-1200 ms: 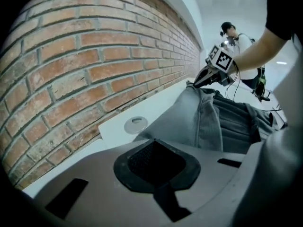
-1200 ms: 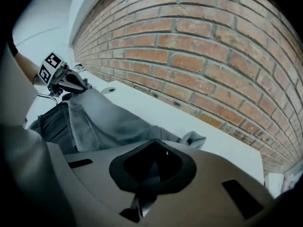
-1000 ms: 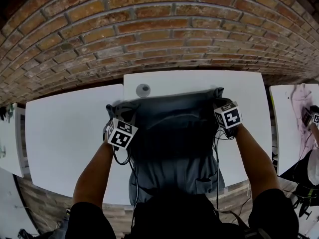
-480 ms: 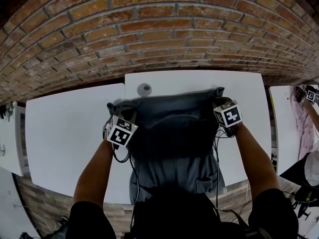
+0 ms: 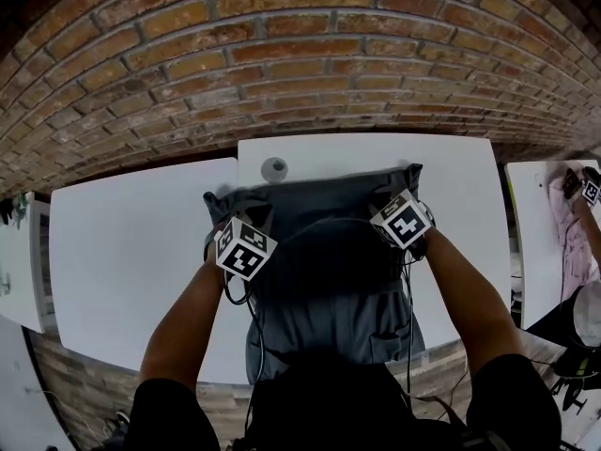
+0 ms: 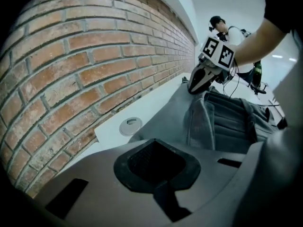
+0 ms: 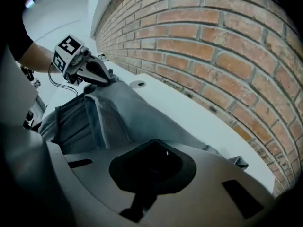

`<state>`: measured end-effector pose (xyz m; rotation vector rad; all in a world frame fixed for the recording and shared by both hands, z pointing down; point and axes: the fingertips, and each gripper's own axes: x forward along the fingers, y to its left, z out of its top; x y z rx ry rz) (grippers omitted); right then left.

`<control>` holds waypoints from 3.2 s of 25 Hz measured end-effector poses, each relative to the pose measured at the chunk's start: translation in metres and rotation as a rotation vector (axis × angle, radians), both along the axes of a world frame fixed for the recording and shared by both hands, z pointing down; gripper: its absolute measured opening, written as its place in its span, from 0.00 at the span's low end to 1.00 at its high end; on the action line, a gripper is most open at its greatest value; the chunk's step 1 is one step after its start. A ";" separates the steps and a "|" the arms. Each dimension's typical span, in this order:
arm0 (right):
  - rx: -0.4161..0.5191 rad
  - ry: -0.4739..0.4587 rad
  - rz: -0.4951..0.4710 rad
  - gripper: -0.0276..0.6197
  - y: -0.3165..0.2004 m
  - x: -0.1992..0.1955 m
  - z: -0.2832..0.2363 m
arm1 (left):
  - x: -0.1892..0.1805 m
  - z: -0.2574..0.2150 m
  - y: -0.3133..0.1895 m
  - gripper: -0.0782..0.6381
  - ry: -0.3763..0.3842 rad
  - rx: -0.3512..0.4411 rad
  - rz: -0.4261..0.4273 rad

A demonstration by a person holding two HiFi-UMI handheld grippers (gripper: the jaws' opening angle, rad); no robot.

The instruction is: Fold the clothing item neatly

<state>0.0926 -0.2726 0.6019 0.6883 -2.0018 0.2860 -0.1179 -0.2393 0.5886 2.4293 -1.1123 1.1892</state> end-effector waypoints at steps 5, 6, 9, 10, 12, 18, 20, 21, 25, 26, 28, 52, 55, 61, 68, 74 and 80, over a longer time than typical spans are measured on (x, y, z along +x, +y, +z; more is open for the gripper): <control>-0.005 0.011 0.039 0.05 0.000 0.001 0.013 | -0.013 0.027 0.000 0.11 -0.033 -0.084 -0.048; -0.009 -0.007 0.042 0.05 -0.001 0.000 0.011 | -0.013 0.028 -0.002 0.11 -0.031 -0.080 -0.050; -0.016 -0.043 0.064 0.05 -0.002 0.000 0.010 | -0.013 0.028 -0.008 0.11 -0.010 -0.071 -0.067; -0.006 -0.043 0.073 0.05 -0.004 0.001 0.010 | -0.012 0.028 -0.011 0.11 0.000 -0.070 -0.070; 0.020 -0.039 0.085 0.05 -0.011 0.001 0.010 | -0.011 0.028 -0.016 0.11 0.013 -0.069 -0.068; 0.050 -0.040 0.111 0.05 -0.039 -0.003 0.010 | -0.015 0.028 -0.042 0.11 0.014 -0.044 -0.093; 0.061 -0.038 0.124 0.05 -0.053 -0.005 0.009 | -0.017 0.028 -0.054 0.11 0.013 -0.043 -0.105; 0.066 -0.035 0.127 0.05 -0.060 -0.006 0.008 | -0.018 0.028 -0.061 0.11 0.008 -0.043 -0.106; 0.081 -0.002 0.129 0.05 -0.085 -0.005 0.008 | -0.022 0.027 -0.082 0.11 -0.024 -0.030 -0.090; 0.082 -0.003 0.131 0.05 -0.091 -0.006 0.008 | -0.024 0.026 -0.088 0.11 -0.028 -0.025 -0.087; 0.074 -0.019 0.146 0.05 -0.104 -0.009 0.009 | -0.029 0.026 -0.100 0.11 -0.029 -0.020 -0.094; 0.116 -0.329 0.117 0.07 -0.048 -0.003 -0.061 | -0.064 -0.051 -0.021 0.11 0.095 0.203 -0.136; 0.145 -0.334 0.136 0.07 -0.008 0.015 -0.071 | -0.085 -0.052 0.025 0.11 0.130 0.188 -0.163; 0.164 -0.303 0.265 0.12 0.076 0.071 -0.082 | -0.134 -0.049 0.121 0.11 0.166 0.162 -0.201; 0.154 -0.237 0.363 0.15 0.185 0.133 -0.088 | -0.151 -0.058 0.219 0.11 0.263 0.069 -0.164; -0.015 -0.359 0.440 0.25 0.281 0.146 -0.061 | -0.128 -0.033 0.310 0.23 0.397 -0.111 -0.125; -0.086 -0.358 0.462 0.25 0.353 0.152 -0.034 | -0.105 -0.023 0.378 0.33 0.594 -0.199 -0.192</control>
